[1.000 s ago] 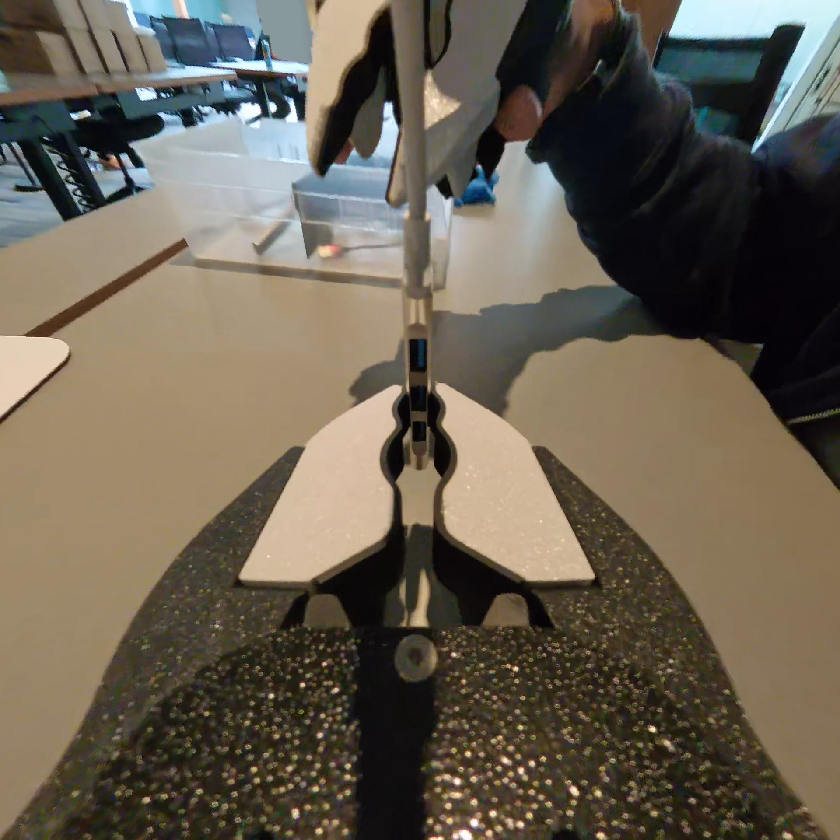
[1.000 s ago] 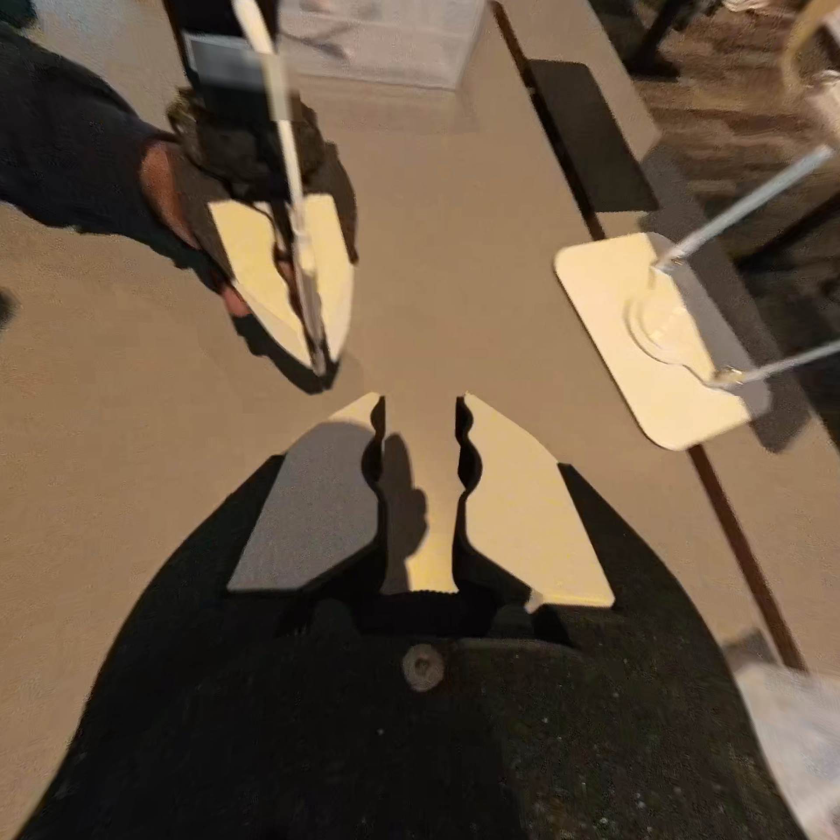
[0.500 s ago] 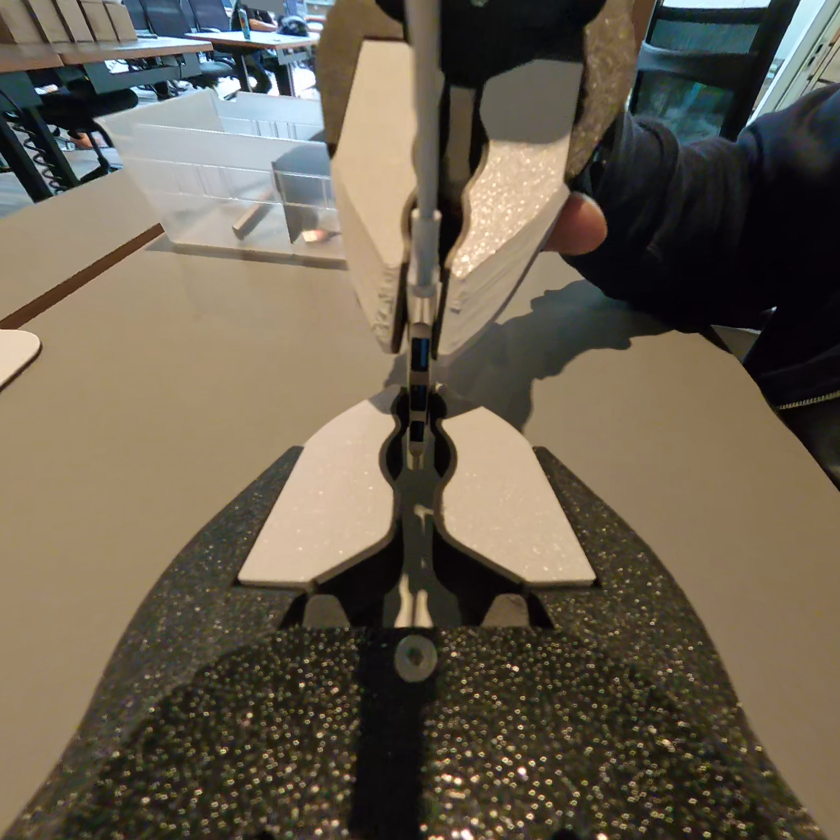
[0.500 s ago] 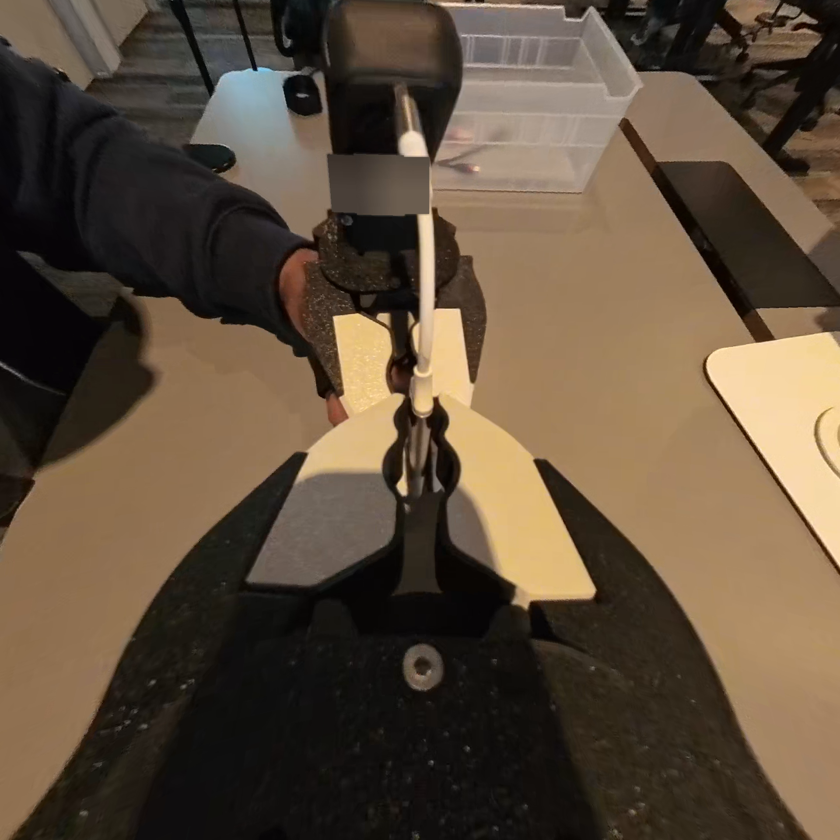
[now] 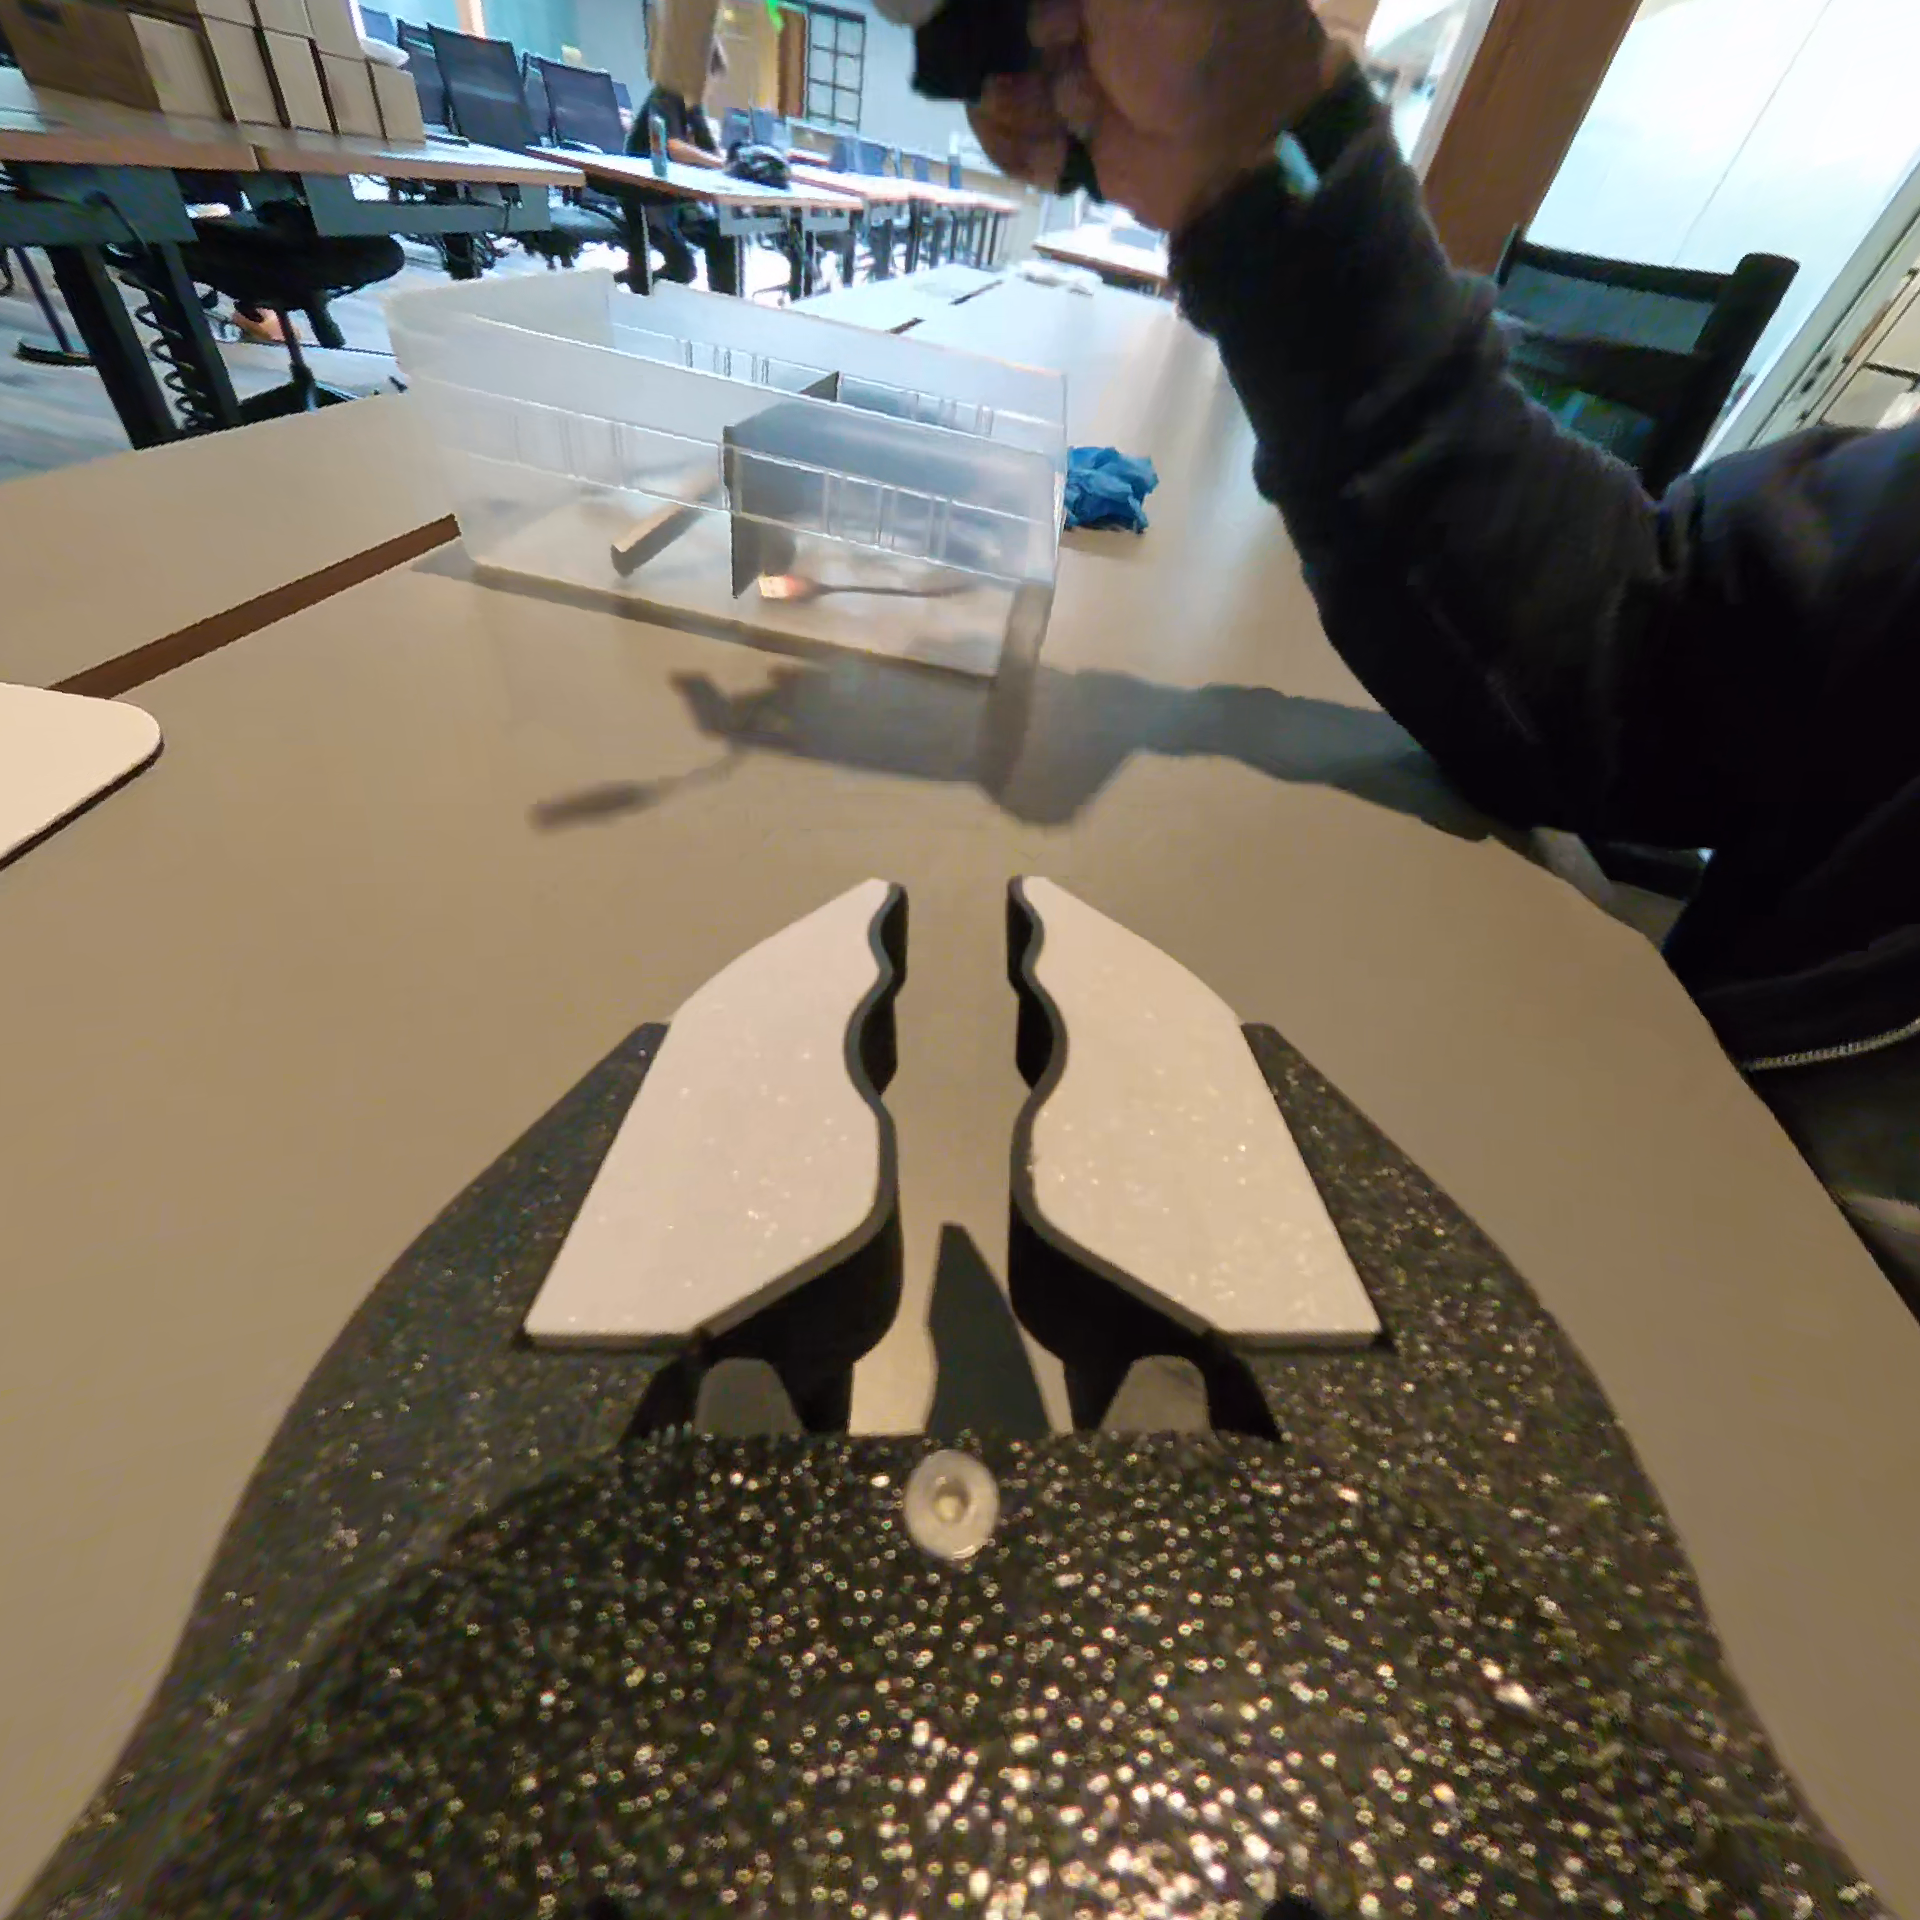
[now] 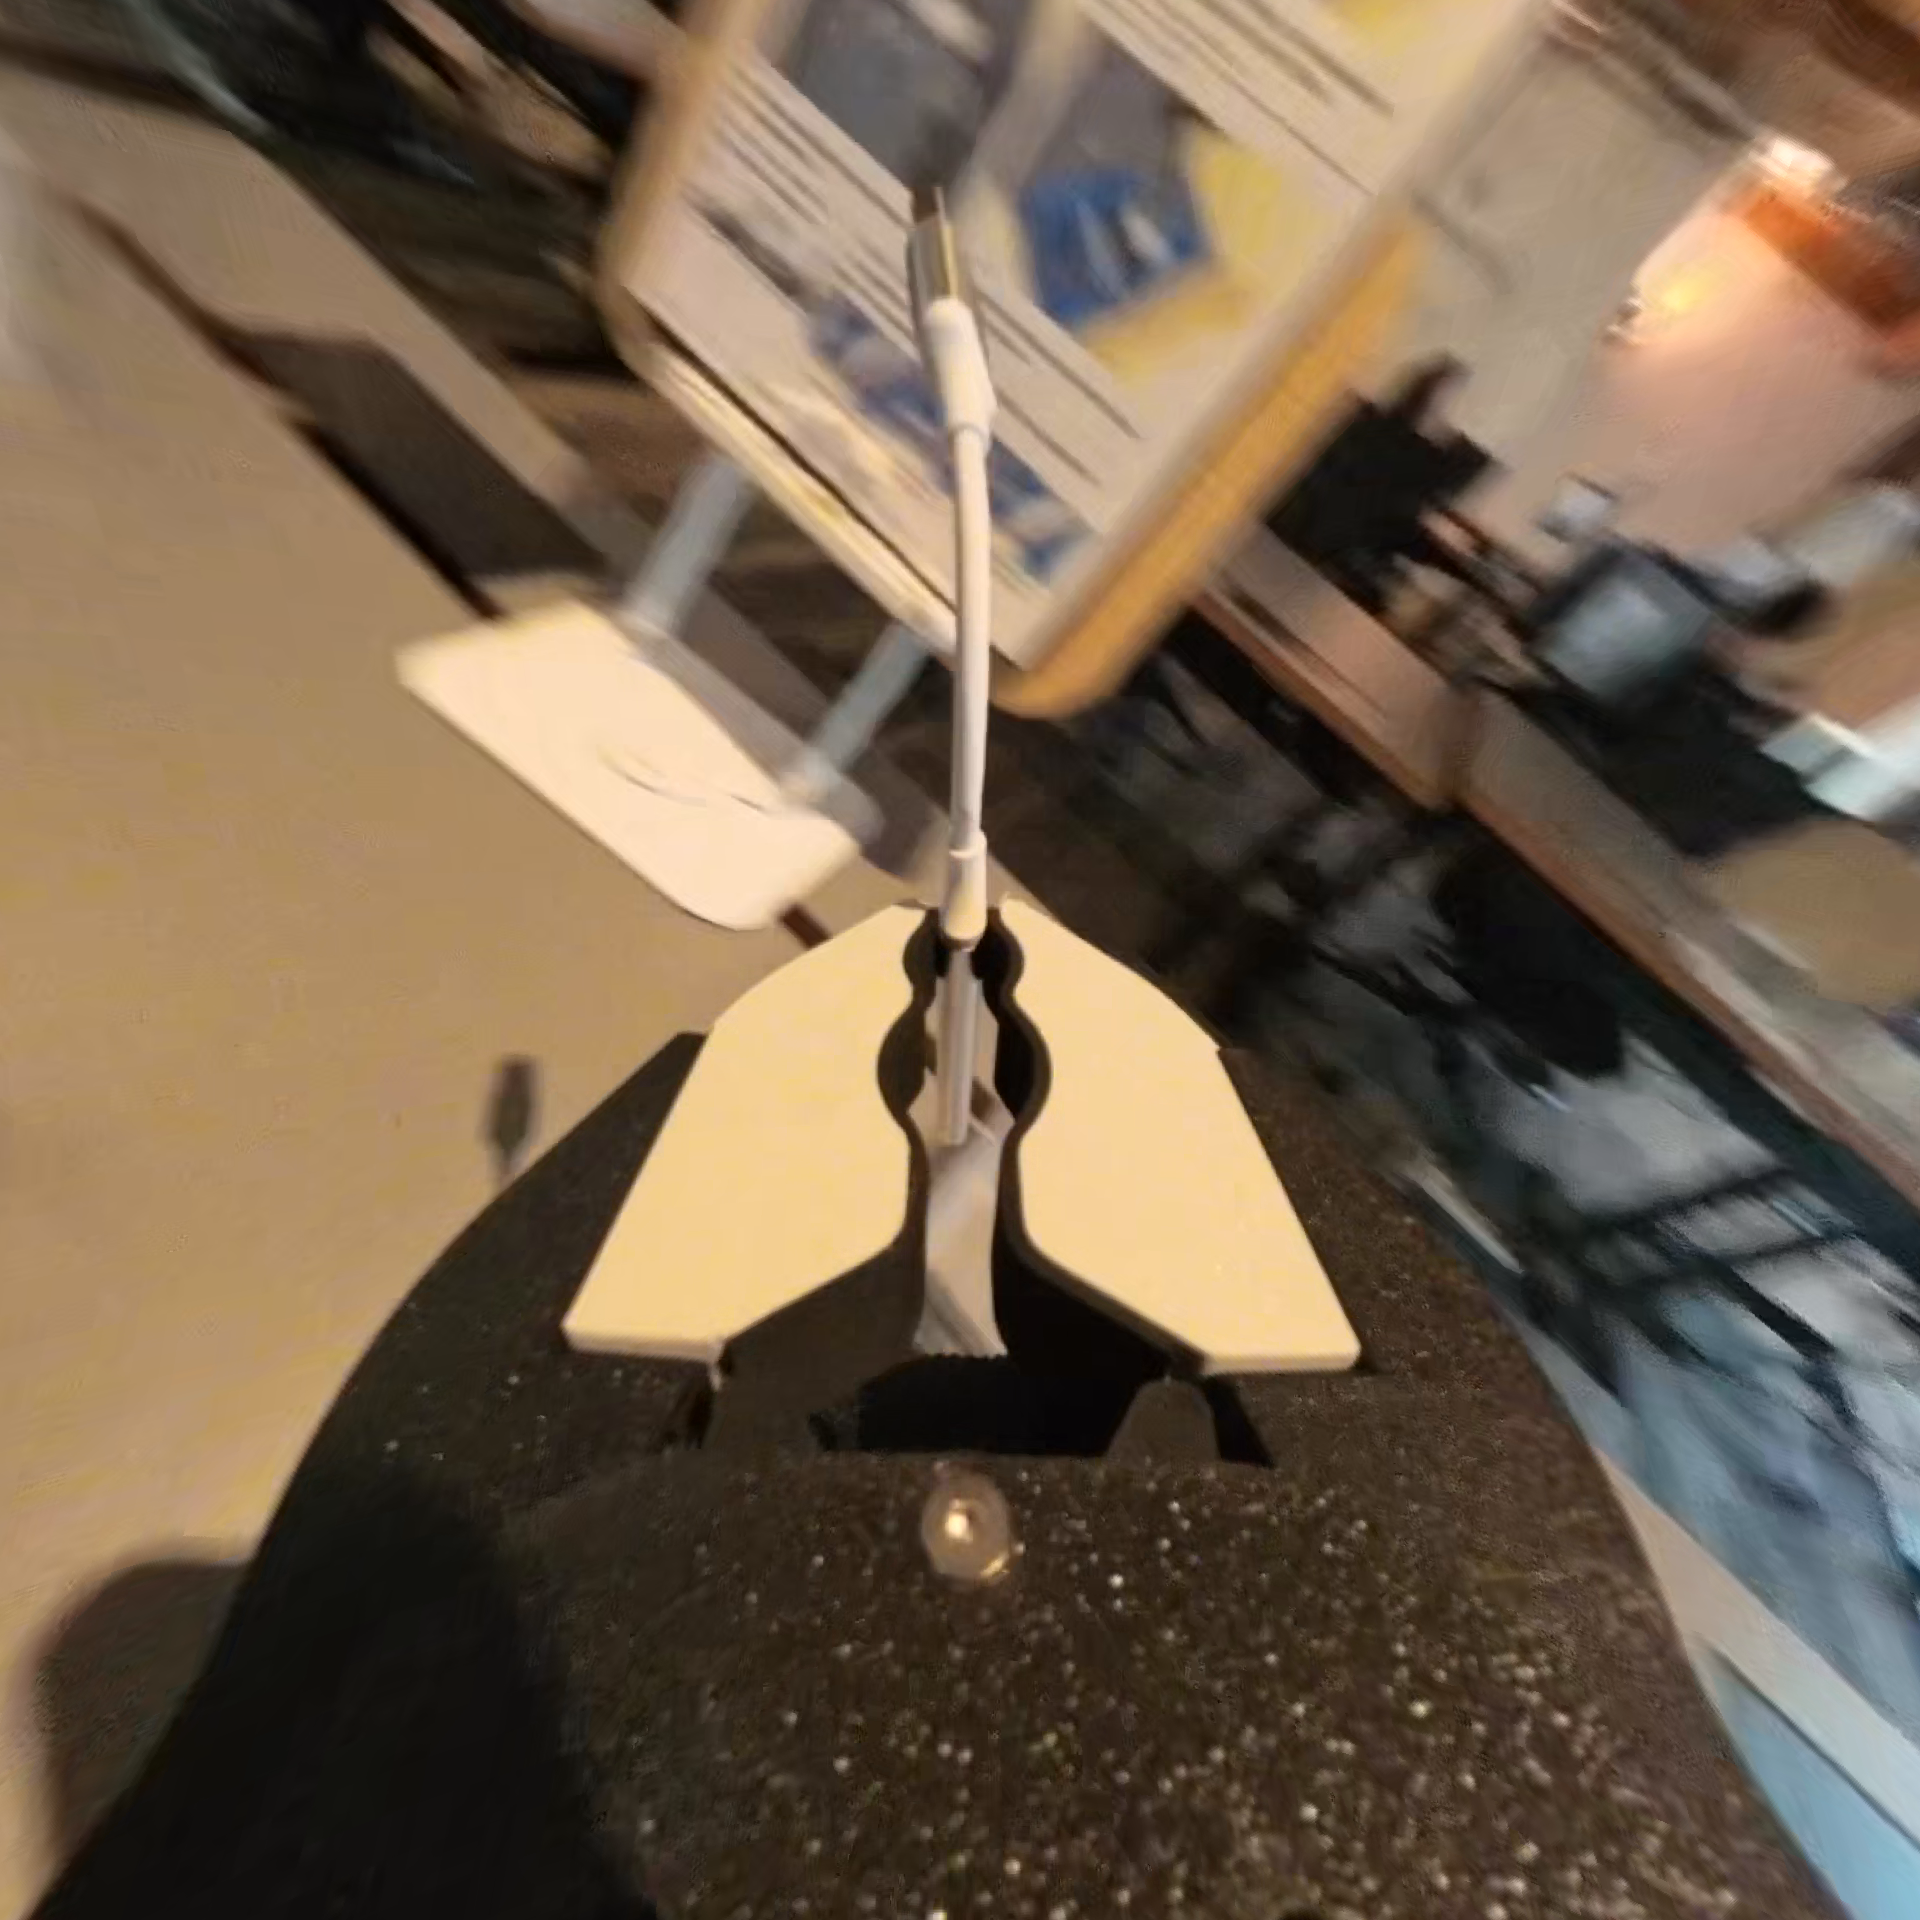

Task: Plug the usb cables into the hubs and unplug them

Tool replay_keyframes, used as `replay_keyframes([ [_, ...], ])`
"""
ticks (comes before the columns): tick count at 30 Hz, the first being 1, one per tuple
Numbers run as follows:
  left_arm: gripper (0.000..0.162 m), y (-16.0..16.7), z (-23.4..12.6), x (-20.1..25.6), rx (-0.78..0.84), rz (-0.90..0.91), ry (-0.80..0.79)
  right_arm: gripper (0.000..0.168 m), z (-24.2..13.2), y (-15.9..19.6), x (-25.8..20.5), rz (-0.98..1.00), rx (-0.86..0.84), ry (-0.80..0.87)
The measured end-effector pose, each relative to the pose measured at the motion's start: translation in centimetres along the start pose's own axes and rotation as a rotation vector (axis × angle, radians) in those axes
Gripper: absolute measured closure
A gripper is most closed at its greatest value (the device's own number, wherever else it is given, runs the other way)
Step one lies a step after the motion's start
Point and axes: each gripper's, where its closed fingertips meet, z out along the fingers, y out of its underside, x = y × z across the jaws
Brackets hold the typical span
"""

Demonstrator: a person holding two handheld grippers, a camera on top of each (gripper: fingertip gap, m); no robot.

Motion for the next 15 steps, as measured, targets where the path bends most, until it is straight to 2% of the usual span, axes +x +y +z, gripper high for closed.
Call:
replay_keyframes([
  [2,0.145,0.3,0.2,0.1,-0.022,0.018,-0.004,0.161,-0.7,4.8,5.8,-0.018,-0.146,0.166],
  [5,0.145,0.6,0.5,0.4,-0.051,0.044,-0.008,0.161,-0.4,11.1,9.9,-0.045,-0.289,0.254],
  [8,0.146,0.8,0.6,0.5,-0.065,0.063,-0.012,0.161,0.2,15.1,11.2,-0.141,-0.411,0.300],
  [15,0.147,0.7,0.5,0.5,-0.055,0.058,-0.009,0.161,2.7,20.7,10.1,-0.284,-0.613,0.275],
])
